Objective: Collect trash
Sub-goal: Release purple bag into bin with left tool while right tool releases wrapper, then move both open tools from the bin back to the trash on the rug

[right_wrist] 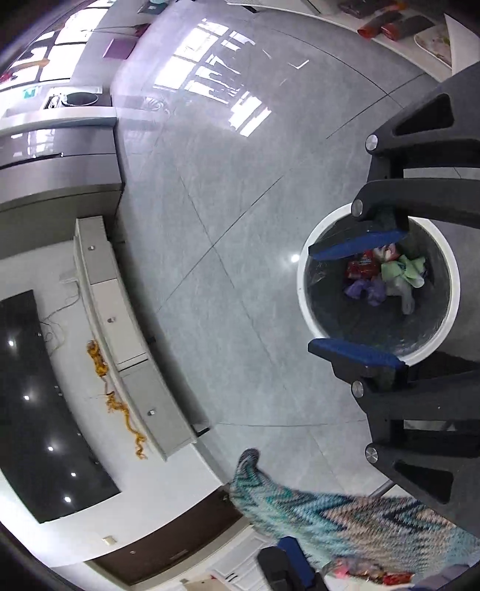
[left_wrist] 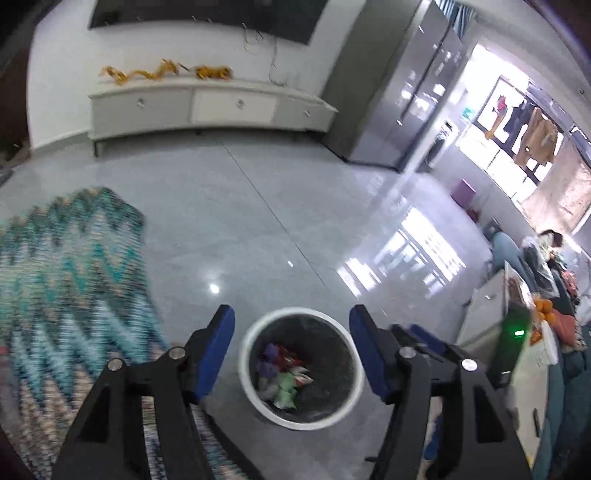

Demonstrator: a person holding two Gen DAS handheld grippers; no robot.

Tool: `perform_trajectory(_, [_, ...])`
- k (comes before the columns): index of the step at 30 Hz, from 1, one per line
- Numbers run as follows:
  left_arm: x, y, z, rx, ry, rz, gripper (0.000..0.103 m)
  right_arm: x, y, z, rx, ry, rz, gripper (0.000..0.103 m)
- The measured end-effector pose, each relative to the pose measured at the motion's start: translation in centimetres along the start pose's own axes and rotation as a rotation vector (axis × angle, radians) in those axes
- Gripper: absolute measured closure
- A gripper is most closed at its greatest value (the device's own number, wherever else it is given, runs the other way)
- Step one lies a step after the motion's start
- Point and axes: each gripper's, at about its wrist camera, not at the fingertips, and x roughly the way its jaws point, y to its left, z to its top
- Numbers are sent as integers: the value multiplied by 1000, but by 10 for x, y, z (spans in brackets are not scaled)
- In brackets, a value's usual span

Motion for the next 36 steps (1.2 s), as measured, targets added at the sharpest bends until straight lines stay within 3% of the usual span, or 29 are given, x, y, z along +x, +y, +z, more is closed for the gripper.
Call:
perform_trajectory(5, [-49,19,-3,-6,-140,93,40,-35,11,12,6,-75,21,55])
perform_trajectory(9, [-89,34,-8,0,-200,156,40,-66,29,20,-18,-132,36,55])
perform_trajectory(23, [-239,124,-68,-55,-335,420,40,-157,149,23,-218,-264,207,55])
perform_trajectory(31, [-329,184,-118,-169,-419,548,40,-201,228,4,-351,-308,319,48])
perform_trajectory(36, [-357,215,-142,-231,-447,599,40,-214,266,-11,-422,-312,368,46])
